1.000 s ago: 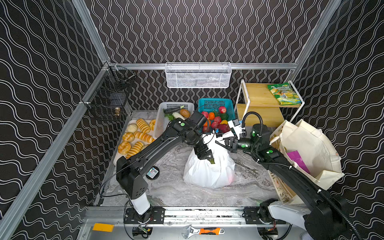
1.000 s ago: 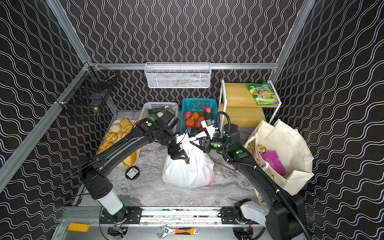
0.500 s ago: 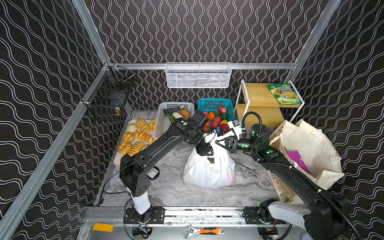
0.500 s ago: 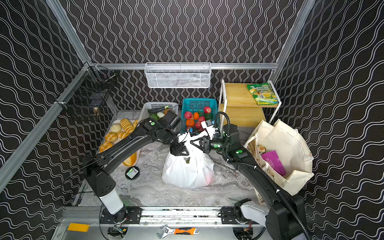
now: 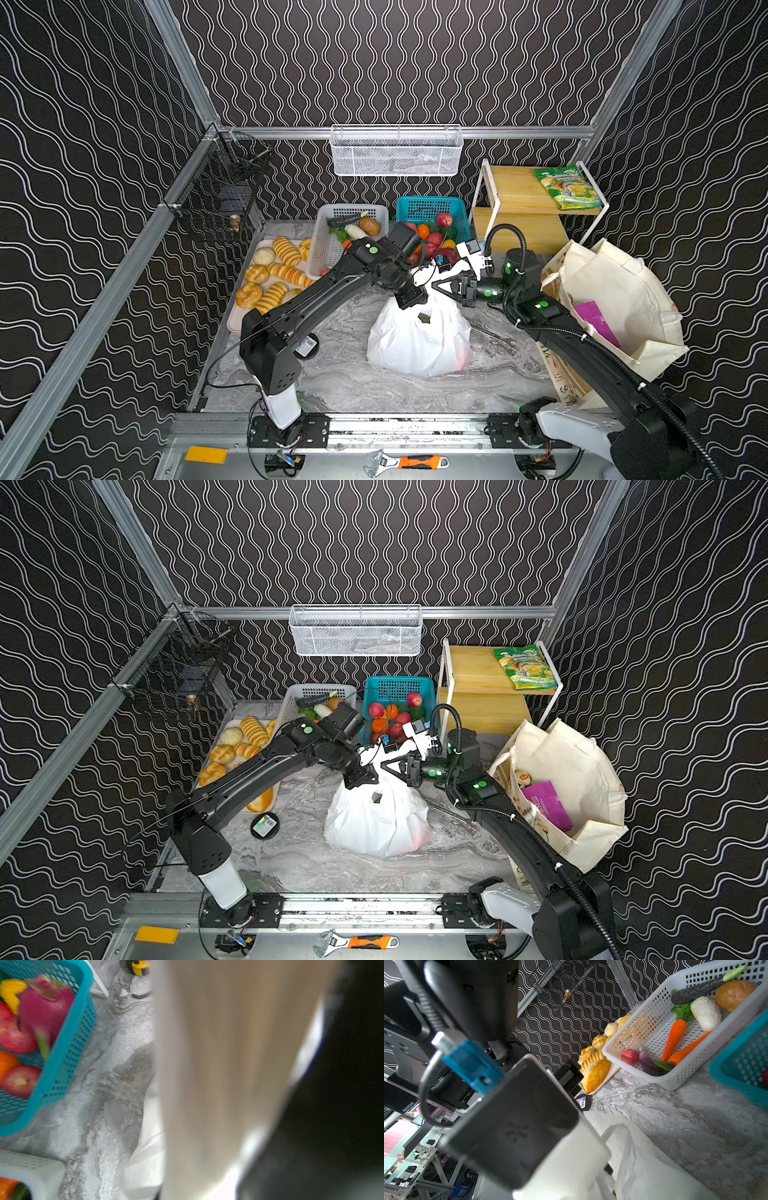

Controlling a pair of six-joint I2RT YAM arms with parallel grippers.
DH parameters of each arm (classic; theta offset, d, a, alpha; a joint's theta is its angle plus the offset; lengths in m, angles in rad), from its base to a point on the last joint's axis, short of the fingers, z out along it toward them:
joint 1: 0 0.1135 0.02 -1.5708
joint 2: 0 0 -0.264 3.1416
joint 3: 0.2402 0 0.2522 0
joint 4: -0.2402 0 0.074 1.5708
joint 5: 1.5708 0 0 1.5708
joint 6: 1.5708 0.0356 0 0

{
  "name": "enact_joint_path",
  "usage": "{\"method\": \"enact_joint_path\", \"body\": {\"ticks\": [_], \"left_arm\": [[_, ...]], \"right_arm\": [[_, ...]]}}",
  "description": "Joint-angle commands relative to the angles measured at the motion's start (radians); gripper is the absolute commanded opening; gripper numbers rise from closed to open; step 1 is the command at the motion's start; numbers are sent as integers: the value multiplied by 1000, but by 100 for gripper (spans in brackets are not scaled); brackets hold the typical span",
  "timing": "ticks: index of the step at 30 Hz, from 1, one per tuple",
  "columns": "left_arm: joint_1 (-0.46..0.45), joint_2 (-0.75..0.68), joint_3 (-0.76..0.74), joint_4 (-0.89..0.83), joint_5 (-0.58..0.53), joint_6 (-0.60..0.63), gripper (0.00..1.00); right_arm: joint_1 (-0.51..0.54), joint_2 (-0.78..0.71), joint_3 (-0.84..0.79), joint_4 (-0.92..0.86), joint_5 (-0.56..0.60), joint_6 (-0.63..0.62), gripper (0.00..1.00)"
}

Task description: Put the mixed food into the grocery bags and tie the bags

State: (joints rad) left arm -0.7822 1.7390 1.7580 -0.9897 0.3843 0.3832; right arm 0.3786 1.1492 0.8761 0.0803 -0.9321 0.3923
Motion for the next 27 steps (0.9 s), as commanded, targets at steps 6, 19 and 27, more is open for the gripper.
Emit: {"method": "enact_joint_path", "body": {"ticks": [6,19,27], "left_arm": [[-6,-109,-109,197,-79,-100,0],[-6,-220,-233,393,-137,-200,0],[-6,-273,-317,544,-184,-314,0]], "right_arm": [[0,-40,-12,-47,3,-76,36],[0,-42,-22,-241,-63,-232,17],[6,-94,-84,-85,-228,-122,2]]}}
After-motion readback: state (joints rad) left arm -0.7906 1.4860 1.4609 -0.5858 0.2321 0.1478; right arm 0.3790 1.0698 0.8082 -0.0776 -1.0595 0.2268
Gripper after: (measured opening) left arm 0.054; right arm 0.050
